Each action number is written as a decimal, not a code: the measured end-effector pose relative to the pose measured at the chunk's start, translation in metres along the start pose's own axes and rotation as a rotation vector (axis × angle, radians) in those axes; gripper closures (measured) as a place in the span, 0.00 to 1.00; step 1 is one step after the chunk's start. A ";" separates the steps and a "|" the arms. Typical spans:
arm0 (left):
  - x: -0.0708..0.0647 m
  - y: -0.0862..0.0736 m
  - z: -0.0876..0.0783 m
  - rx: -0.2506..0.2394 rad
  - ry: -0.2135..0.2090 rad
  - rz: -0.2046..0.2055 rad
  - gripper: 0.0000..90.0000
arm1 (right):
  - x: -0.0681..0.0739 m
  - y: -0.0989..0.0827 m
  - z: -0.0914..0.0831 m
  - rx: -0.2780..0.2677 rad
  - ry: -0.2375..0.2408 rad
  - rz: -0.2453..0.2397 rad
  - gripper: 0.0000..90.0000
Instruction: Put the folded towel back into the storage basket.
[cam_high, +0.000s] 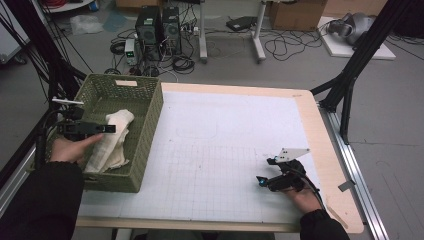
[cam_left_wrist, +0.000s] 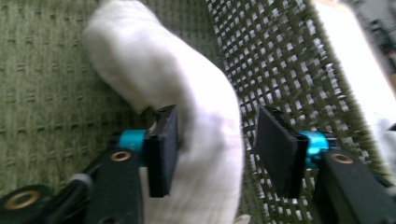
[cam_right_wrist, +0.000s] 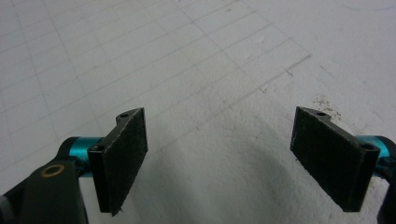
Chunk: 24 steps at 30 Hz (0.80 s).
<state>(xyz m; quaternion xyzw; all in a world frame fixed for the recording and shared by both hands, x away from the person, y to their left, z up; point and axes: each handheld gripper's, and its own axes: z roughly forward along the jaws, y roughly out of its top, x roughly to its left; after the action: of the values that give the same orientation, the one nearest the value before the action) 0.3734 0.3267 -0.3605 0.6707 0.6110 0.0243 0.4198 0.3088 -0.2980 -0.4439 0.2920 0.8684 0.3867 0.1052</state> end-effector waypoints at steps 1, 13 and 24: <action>0.000 0.000 -0.001 -0.014 -0.008 -0.009 0.60 | 0.000 0.000 0.000 -0.002 0.001 -0.006 0.20; -0.002 -0.001 0.005 0.073 -0.011 -0.014 0.59 | 0.000 0.000 -0.003 -0.017 -0.002 -0.012 0.20; 0.003 -0.008 0.031 0.304 0.188 -0.032 0.60 | 0.001 0.002 -0.001 -0.017 0.006 -0.010 0.20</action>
<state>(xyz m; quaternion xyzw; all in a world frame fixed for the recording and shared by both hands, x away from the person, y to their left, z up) 0.3849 0.3117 -0.3862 0.7114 0.6549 -0.0122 0.2549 0.3086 -0.2970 -0.4421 0.2857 0.8669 0.3943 0.1067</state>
